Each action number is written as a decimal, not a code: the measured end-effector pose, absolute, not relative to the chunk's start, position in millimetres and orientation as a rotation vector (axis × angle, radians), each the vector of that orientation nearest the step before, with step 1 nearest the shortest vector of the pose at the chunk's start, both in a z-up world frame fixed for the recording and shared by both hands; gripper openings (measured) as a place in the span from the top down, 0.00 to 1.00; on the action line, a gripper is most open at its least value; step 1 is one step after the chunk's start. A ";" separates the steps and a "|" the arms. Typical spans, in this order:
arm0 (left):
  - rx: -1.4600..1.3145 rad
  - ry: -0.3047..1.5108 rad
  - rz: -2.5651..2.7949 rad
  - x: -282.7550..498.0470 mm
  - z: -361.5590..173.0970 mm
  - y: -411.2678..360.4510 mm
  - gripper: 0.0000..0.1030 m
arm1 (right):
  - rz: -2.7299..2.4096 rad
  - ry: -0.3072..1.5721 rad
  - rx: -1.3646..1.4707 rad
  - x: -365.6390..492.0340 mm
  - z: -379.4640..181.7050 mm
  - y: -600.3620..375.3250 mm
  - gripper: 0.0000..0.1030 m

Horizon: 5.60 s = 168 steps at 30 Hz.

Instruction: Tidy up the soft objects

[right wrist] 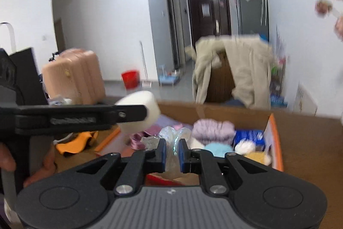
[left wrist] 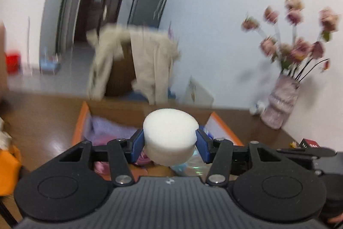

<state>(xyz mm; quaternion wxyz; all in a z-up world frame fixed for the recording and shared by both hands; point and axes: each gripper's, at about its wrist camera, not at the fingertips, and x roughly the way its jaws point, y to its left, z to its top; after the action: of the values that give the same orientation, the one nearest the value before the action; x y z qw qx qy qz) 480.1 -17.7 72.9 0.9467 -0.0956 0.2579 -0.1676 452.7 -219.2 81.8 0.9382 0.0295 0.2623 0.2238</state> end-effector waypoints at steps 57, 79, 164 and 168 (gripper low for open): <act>-0.059 0.168 -0.057 247.6 85.4 11.3 0.00 | 0.175 0.164 0.030 260.7 100.3 -282.8 0.00; -0.015 0.131 0.050 27.7 29.5 30.3 0.00 | 0.206 0.197 0.054 57.1 34.8 -231.2 0.00; 0.017 0.138 -0.020 19.7 27.1 19.2 0.00 | 0.211 0.229 0.087 31.9 21.3 -226.7 0.00; 0.018 0.133 -0.024 19.8 26.8 18.5 0.00 | 0.213 0.227 0.087 32.3 21.3 -227.0 0.00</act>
<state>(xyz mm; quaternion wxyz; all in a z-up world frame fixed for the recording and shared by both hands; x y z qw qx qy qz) 19.8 18.5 26.8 0.9977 0.0089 0.0665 -0.0120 32.3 -227.0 21.3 0.9870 0.0432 0.1130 0.1058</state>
